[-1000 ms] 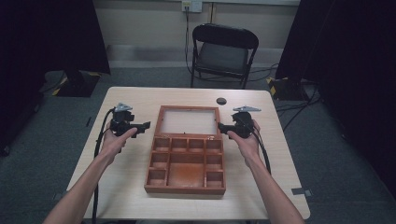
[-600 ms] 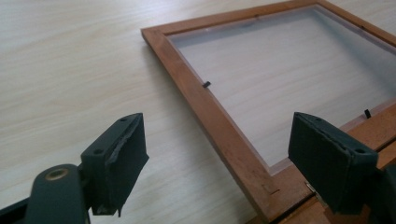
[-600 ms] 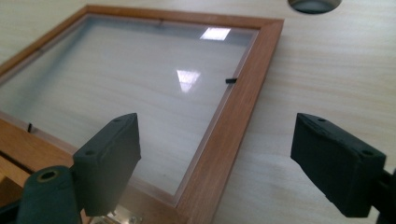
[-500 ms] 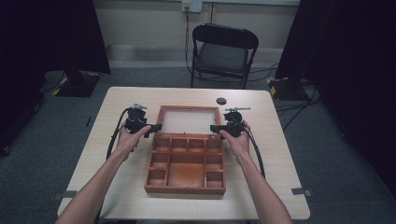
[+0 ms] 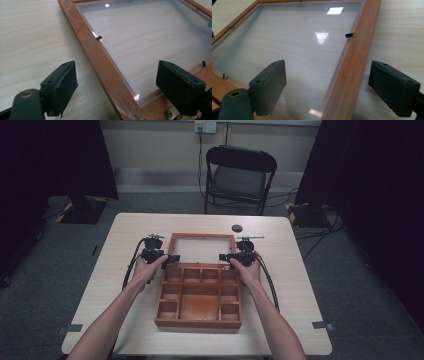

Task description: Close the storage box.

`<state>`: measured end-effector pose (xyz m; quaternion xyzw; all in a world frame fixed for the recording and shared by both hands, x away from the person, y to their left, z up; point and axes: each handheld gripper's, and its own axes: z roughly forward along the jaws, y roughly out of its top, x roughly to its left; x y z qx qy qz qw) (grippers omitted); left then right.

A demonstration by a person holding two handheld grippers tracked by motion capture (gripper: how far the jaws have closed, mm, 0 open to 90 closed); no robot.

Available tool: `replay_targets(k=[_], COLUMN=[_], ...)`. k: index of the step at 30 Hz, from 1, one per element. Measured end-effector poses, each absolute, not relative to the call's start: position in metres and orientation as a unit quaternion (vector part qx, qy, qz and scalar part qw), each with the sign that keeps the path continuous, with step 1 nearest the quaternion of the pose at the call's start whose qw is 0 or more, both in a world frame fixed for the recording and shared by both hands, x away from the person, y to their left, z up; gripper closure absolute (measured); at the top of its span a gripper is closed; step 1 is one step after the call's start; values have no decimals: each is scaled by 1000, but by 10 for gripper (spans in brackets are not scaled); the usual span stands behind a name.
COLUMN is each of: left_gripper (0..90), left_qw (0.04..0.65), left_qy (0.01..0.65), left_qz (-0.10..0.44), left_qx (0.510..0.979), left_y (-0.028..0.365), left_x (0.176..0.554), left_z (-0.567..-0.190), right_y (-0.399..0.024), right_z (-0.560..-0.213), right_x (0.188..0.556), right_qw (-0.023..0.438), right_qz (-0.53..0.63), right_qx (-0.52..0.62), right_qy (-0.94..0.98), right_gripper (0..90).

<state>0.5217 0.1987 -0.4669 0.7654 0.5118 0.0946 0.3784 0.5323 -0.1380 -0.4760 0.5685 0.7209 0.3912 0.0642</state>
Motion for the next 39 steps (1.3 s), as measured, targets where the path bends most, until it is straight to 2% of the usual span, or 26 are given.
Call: replay_targets(k=[9,15,21,29,39], left_gripper=[149,95,85,100,117], left_qw=[390,395,411,409,401], left_qy=[507,516,530,536,521], left_qz=[77,67,26,-9,23], left_qx=[764,757,741,738,753], left_y=[192,189,192,192,189], left_x=[526,529,532,533,532], left_z=[-471,-475,-481,-482,-471], right_y=[-137,-138,-139,-138,-135], right_z=[-477,-478,-480,-480,-470], right_x=[538,540,542,541,539], right_qw=[32,21,-6,-4,26], right_qz=[385,387,392,390,385], right_qx=[574,575,574,572,560], right_qy=[722,721,720,722,734], right_gripper=[128,130,134,134,135])
